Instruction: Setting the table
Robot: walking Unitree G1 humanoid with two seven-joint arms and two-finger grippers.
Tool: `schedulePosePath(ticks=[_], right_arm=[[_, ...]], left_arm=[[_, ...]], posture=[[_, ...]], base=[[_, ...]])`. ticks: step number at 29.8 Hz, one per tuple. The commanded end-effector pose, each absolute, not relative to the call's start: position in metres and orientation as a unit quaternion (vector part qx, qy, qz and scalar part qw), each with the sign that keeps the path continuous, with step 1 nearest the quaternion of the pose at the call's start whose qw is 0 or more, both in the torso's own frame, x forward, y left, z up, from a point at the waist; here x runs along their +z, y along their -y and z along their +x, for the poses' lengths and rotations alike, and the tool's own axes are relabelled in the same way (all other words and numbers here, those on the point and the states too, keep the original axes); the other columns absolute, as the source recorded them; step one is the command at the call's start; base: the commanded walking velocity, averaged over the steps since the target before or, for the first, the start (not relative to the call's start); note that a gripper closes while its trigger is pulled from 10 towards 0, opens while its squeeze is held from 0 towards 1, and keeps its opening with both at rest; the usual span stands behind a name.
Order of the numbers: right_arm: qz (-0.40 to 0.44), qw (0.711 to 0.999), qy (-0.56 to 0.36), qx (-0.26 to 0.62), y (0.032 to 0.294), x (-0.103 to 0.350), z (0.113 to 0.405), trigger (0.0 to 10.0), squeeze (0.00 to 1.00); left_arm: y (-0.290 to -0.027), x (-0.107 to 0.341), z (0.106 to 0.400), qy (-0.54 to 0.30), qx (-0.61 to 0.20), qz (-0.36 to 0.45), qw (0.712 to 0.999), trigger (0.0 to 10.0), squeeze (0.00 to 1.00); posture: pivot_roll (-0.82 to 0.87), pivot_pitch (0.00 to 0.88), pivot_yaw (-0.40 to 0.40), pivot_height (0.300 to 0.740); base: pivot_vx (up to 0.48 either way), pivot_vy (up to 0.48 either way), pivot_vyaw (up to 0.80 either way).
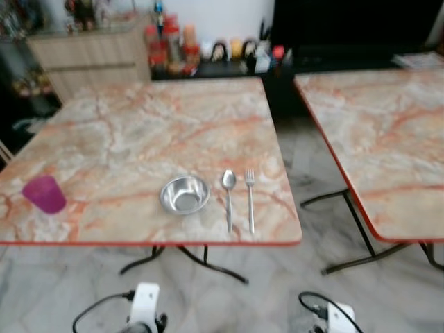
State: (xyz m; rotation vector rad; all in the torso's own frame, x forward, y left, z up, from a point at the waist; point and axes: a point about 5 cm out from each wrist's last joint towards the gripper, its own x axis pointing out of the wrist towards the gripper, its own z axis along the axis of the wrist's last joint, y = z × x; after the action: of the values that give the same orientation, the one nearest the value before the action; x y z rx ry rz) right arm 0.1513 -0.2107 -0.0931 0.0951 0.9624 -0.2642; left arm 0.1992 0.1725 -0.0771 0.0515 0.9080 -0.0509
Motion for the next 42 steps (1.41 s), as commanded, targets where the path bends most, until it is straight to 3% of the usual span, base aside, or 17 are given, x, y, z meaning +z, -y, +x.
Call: schedulePosePath(ticks=[1, 31, 42], right_arm=[[0.053, 0.879, -0.459, -0.118, 0.2013, -0.0931, 0.1554, 10.0, 0.0], [0.057, 0.877, -0.462, -0.117, 0.1995, -0.0942, 0.1536, 10.0, 0.0], [0.057, 0.876, -0.463, -0.119, 0.1996, -0.0939, 0.1547, 10.0, 0.0]], left_arm=[[-0.1834, -0.0766, 0.1984, -0.443, -0.019, 0.04, 0.895, 10.0, 0.0], [-0.1842, -0.078, 0.1953, -0.445, -0.022, 0.045, 0.894, 10.0, 0.0], [-0.1872, -0.0805, 0.1891, -0.447, -0.017, 0.048, 0.893, 10.0, 0.0]], posture=[[-0.02, 0.0, 0.019, 0.725], [-0.02, 0.0, 0.017, 0.725], [-0.01, 0.0, 0.014, 0.725]], base=[[0.27, 0.0, 0.0], [0.254, 0.0, 0.0], [0.0, 0.0, 0.0]])
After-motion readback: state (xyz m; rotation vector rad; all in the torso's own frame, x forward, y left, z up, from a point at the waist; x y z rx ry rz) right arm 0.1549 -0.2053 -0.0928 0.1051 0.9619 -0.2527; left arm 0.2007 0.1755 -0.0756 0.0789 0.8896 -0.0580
